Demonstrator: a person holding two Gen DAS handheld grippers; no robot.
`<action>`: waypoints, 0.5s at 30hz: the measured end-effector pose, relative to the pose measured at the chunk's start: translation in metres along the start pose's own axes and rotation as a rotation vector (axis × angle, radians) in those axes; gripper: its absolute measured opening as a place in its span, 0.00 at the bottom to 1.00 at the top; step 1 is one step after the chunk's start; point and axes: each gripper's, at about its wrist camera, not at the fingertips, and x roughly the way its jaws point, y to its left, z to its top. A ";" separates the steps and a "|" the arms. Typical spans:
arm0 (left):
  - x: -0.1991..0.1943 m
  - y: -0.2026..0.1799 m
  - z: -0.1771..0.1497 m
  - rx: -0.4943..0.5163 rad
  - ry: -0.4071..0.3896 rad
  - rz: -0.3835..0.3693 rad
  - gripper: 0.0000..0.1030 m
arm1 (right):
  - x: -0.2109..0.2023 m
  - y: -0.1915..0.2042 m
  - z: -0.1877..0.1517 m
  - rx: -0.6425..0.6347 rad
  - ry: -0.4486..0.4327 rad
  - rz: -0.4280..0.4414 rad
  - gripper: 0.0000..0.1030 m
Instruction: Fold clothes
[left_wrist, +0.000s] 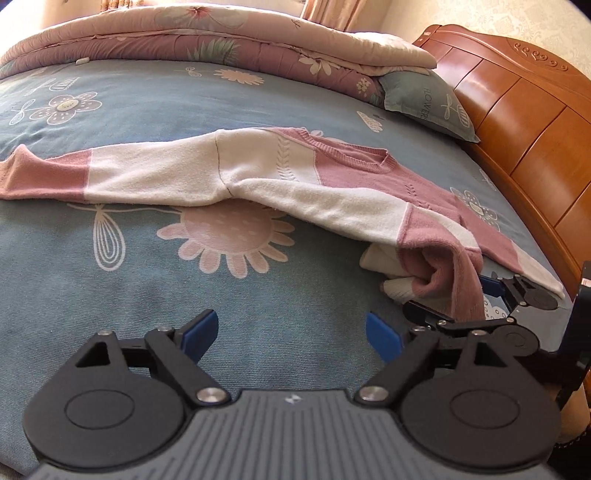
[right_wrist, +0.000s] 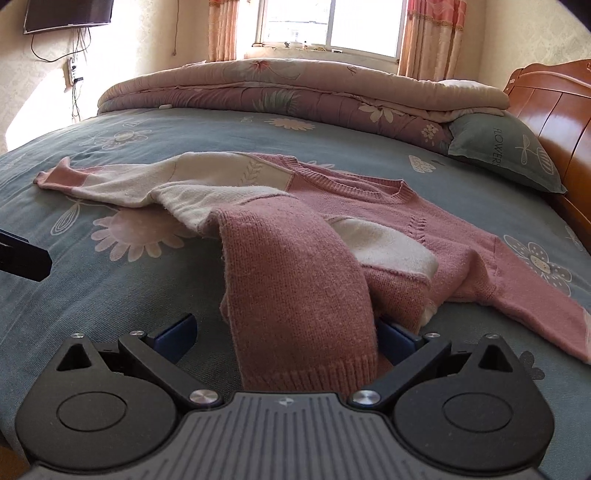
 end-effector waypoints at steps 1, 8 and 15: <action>-0.004 0.002 0.001 -0.002 -0.012 0.003 0.85 | -0.004 0.006 0.003 0.002 -0.015 0.025 1.00; -0.024 0.023 0.007 -0.046 -0.079 0.000 0.85 | -0.020 0.071 0.003 -0.140 0.040 0.377 1.00; -0.014 0.029 0.000 -0.086 -0.052 -0.071 0.85 | -0.045 0.040 0.000 -0.050 0.023 0.323 1.00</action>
